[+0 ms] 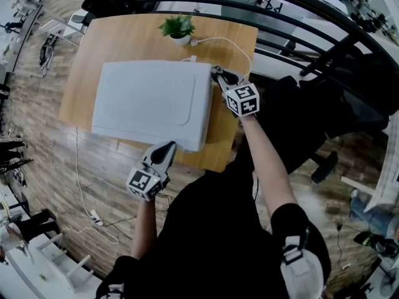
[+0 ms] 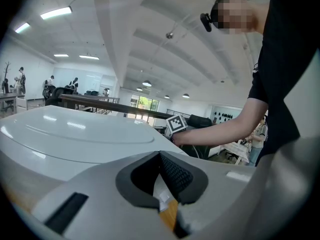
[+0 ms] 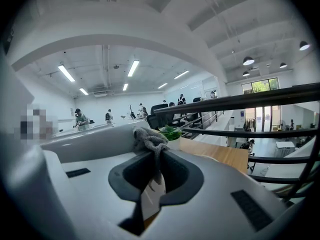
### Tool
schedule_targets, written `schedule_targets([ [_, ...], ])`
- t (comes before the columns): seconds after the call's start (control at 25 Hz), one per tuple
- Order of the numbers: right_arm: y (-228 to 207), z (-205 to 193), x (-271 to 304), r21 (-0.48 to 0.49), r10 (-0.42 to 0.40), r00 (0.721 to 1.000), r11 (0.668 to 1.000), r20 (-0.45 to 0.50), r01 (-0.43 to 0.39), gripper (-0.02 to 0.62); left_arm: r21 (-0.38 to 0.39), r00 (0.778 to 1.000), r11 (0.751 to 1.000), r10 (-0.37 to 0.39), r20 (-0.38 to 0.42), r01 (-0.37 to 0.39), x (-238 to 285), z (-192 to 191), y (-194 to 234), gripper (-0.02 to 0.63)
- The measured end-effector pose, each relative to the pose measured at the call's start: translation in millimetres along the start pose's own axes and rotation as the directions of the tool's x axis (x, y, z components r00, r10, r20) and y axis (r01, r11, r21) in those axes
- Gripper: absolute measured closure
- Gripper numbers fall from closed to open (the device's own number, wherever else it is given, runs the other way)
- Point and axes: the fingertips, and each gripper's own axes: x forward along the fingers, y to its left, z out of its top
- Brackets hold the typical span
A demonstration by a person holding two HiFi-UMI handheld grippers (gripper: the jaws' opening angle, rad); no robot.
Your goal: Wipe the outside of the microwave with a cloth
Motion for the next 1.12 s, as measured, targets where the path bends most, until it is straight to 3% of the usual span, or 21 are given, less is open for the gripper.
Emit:
schedule_targets([
  [0.32,-4.0,-10.8,3.9,-0.027,-0.032,0.999,0.999,-0.023,0.031,0.569,0.006,1.0,1.0,-0.002,0.006,0.002,-0.2,-0.5,-0.8,0.604],
  [1.12,30.5,-35.2,-17.0,-0.035,-0.016,0.999,0.999,-0.037,0.014,0.571,0.016,1.0,1.0,0.0,0.005,0.0,-2.8,0.8,2.2,0.604],
])
